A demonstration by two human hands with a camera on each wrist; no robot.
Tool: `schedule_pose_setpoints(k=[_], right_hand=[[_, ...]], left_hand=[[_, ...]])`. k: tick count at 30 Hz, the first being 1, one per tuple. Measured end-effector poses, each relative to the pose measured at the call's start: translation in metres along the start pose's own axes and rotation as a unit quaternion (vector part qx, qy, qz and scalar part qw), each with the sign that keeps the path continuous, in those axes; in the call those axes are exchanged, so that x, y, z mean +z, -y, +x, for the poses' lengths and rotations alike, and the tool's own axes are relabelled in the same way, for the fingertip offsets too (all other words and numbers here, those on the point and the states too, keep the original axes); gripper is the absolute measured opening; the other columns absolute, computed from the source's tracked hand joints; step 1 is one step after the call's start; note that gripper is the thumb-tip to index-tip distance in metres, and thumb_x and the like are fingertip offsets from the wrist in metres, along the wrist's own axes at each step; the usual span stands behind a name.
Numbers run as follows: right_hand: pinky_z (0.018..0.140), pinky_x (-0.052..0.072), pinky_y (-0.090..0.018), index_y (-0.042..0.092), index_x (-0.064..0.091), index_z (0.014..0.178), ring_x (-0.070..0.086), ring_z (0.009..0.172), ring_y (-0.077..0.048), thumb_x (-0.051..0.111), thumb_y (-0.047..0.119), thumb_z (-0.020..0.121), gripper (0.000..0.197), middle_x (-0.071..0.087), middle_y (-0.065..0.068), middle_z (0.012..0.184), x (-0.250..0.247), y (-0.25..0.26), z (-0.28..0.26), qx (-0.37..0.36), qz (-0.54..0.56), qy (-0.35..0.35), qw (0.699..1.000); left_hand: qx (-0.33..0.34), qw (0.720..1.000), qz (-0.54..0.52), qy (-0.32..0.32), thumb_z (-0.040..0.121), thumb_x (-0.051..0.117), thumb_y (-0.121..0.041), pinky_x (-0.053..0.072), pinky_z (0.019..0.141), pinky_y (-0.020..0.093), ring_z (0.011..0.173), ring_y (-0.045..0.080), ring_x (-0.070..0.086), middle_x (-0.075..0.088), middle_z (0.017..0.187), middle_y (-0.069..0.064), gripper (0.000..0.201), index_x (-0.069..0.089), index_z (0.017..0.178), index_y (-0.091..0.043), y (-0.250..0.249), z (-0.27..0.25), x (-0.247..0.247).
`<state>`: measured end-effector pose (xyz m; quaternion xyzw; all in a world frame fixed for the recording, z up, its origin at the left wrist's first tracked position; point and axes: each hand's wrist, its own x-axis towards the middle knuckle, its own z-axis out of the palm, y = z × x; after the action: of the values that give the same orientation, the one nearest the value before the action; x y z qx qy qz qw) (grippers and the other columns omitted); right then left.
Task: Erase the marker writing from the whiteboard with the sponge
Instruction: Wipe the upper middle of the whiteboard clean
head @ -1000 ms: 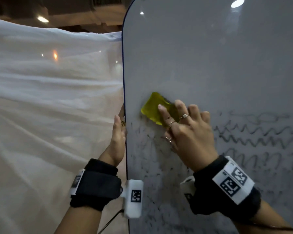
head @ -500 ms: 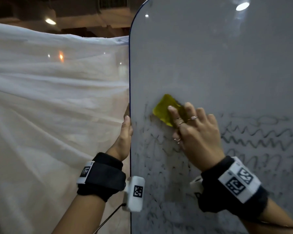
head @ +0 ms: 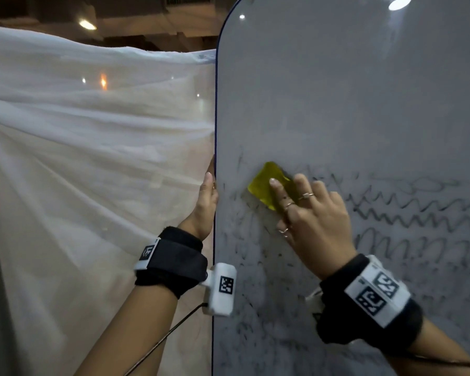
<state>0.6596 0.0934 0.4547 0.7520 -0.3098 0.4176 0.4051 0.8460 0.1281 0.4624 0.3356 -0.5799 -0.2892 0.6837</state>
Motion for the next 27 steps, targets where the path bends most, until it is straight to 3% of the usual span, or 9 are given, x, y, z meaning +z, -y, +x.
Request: schedule_pose_setpoints(k=[4, 8, 11, 14, 18, 20, 23, 25, 27], right_hand=[[0.059, 0.037, -0.029, 0.023, 0.066, 0.115, 0.055, 0.079, -0.028, 0.075, 0.039, 0.053, 0.064, 0.062, -0.005, 0.104, -0.014, 0.008, 0.019, 0.015, 0.013, 0.027, 0.999], [0.057, 0.034, -0.024, 0.029, 0.069, 0.109, 0.057, 0.075, -0.019, 0.074, 0.043, 0.048, 0.062, 0.064, 0.004, 0.101, -0.008, 0.050, 0.034, -0.003, 0.018, 0.083, 0.996], [0.057, 0.036, -0.025, 0.029, 0.068, 0.111, 0.056, 0.077, -0.020, 0.078, 0.044, 0.046, 0.067, 0.063, 0.003, 0.102, -0.010, 0.048, 0.029, 0.000, 0.037, 0.101, 0.994], [0.057, 0.041, -0.028, 0.024, 0.068, 0.112, 0.058, 0.078, -0.029, 0.082, 0.039, 0.046, 0.069, 0.063, -0.006, 0.104, -0.018, 0.015, 0.007, 0.016, 0.048, 0.093, 0.994], [0.052, 0.043, -0.031, 0.021, 0.070, 0.111, 0.057, 0.075, -0.032, 0.071, 0.035, 0.056, 0.057, 0.060, -0.014, 0.100, -0.030, -0.015, -0.014, 0.090, 0.058, 0.095, 0.990], [0.050, 0.043, -0.028, 0.021, 0.071, 0.108, 0.058, 0.073, -0.031, 0.061, 0.038, 0.057, 0.055, 0.059, -0.014, 0.098, -0.033, -0.005, -0.010, 0.122, 0.088, 0.122, 0.981], [0.050, 0.048, -0.028, 0.018, 0.068, 0.113, 0.061, 0.080, -0.031, 0.074, 0.037, 0.052, 0.064, 0.058, -0.015, 0.107, -0.029, 0.023, 0.002, 0.162, 0.146, 0.133, 0.967], [0.061, 0.051, -0.030, 0.019, 0.056, 0.129, 0.059, 0.094, -0.031, 0.073, 0.038, 0.062, 0.071, 0.050, -0.015, 0.125, -0.033, 0.040, 0.011, 0.203, 0.169, 0.136, 0.955], [0.080, 0.047, -0.032, 0.022, 0.033, 0.145, 0.048, 0.113, -0.028, 0.059, 0.039, 0.079, 0.073, 0.028, -0.011, 0.144, -0.037, 0.053, 0.020, 0.212, 0.175, 0.162, 0.948]], left_hand=[[-0.009, 1.000, 0.013, 0.011, 0.103, 0.000, -0.031, 0.048, 0.089, 0.020, 0.104, 0.005, 0.061, 0.063, 0.111, -0.008, 0.050, 0.049, 0.114, -0.034, 0.001, 0.001, 0.001], [-0.015, 1.000, -0.008, -0.006, 0.103, 0.001, -0.035, 0.049, 0.075, 0.011, 0.085, -0.004, 0.066, 0.073, 0.087, -0.013, 0.055, 0.052, 0.114, -0.019, 0.000, 0.004, -0.002], [-0.015, 0.999, -0.032, -0.028, 0.102, 0.002, -0.039, 0.050, 0.079, 0.014, 0.099, 0.001, 0.064, 0.070, 0.106, -0.008, 0.056, 0.047, 0.128, -0.019, 0.000, 0.000, -0.005], [-0.014, 0.998, -0.056, -0.023, 0.101, 0.002, -0.042, 0.045, 0.093, 0.022, 0.120, 0.009, 0.052, 0.049, 0.138, -0.001, 0.051, 0.029, 0.143, -0.030, -0.002, -0.004, -0.009], [0.002, 1.000, -0.009, -0.026, 0.103, 0.003, -0.035, 0.040, 0.101, 0.022, 0.134, 0.016, 0.040, 0.034, 0.151, 0.005, 0.052, 0.023, 0.148, -0.020, -0.003, -0.006, -0.007], [0.006, 1.000, -0.018, -0.019, 0.103, 0.002, -0.035, 0.045, 0.093, 0.018, 0.122, 0.006, 0.052, 0.049, 0.140, -0.003, 0.049, 0.032, 0.141, -0.031, -0.002, -0.006, -0.004], [-0.014, 0.999, -0.028, -0.029, 0.103, 0.004, -0.034, 0.050, 0.081, 0.018, 0.089, -0.003, 0.065, 0.066, 0.103, -0.013, 0.051, 0.055, 0.105, -0.032, -0.007, -0.009, 0.002], [-0.016, 0.999, -0.029, -0.020, 0.103, 0.006, -0.035, 0.049, 0.082, 0.018, 0.082, -0.005, 0.066, 0.064, 0.102, -0.010, 0.051, 0.056, 0.096, -0.031, -0.007, -0.011, 0.005], [-0.019, 0.999, -0.030, -0.030, 0.103, 0.007, -0.035, 0.051, 0.076, 0.015, 0.078, -0.005, 0.066, 0.061, 0.107, -0.004, 0.051, 0.058, 0.095, -0.029, -0.010, -0.013, 0.007]])
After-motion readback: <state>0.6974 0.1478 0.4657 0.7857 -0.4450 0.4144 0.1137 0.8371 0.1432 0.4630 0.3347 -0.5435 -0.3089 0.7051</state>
